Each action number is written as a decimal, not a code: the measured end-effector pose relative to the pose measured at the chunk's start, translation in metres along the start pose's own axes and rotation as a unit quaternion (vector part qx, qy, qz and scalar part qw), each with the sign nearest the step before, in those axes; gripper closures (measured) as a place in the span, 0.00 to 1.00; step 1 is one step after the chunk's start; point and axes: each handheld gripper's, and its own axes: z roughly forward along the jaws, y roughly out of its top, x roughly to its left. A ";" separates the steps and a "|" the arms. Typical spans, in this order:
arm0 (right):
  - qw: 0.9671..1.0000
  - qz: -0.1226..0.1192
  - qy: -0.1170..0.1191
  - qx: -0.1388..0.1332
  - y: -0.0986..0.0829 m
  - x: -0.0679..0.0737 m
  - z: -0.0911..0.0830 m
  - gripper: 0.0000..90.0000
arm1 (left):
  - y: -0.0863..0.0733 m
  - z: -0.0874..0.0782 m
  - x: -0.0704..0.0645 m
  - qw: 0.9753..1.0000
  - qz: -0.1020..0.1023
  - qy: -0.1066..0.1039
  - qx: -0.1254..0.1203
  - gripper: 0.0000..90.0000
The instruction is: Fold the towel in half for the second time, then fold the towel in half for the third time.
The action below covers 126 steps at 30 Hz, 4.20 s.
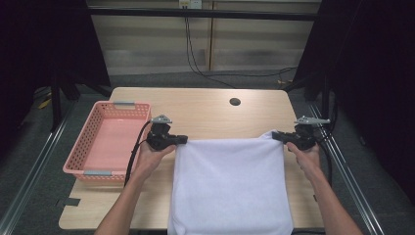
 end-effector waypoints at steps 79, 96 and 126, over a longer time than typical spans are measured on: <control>0.996 -0.024 0.066 -0.060 -0.038 0.040 -0.099 0.90 | -0.036 -0.067 -0.079 0.995 0.074 -0.041 -0.055 0.96; 0.999 0.009 0.042 0.014 -0.108 0.060 -0.127 0.60 | -0.091 -0.071 -0.095 0.994 0.056 -0.091 0.017 0.68; 0.997 -0.005 -0.028 0.070 -0.106 0.064 -0.086 0.50 | -0.080 0.004 -0.079 0.992 0.048 -0.070 0.091 0.46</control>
